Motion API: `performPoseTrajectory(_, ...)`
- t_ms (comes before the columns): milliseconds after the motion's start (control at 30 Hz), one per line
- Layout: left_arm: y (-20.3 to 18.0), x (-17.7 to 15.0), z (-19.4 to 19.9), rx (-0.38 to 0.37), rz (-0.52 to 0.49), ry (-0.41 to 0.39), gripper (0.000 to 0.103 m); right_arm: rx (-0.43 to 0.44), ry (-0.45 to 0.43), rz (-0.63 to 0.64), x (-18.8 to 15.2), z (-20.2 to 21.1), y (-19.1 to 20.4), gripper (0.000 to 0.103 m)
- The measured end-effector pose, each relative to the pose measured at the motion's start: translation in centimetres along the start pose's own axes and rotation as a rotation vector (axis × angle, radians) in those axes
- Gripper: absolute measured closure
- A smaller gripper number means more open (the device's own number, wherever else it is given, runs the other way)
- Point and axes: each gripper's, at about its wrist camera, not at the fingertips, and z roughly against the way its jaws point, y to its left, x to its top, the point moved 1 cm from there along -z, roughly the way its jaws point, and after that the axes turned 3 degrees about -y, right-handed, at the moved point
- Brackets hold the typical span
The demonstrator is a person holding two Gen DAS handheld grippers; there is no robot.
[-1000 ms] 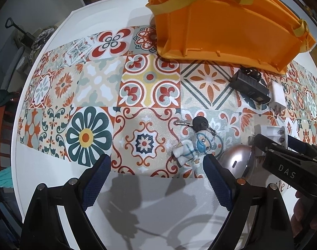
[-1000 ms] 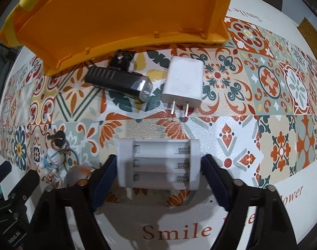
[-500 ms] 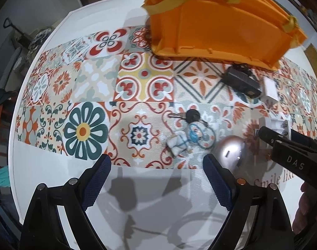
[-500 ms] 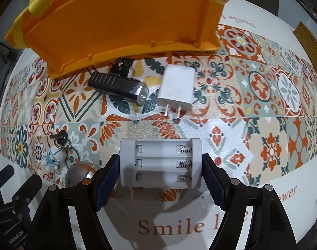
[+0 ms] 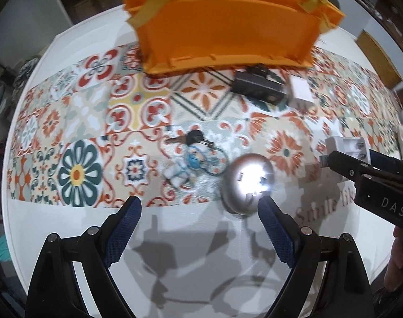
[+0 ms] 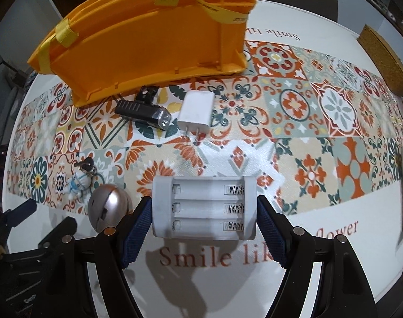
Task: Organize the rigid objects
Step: 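Lower the left gripper onto the silver mouse and close on it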
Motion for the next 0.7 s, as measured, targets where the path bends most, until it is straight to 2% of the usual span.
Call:
performPoseTrajectory(200,-1.3,-0.4,-0.8,-0.075,-0.036,0.024,0.013,0.000,0.015,-0.035,-0.7,-0.2,-0.9,0.026)
performPoseTrajectory(700,-3.6,0.3,-3.5,-0.099,-0.097,0.057,0.026,-0.034,0.064,-0.080,-1.9,-1.3,-2.9,0.026)
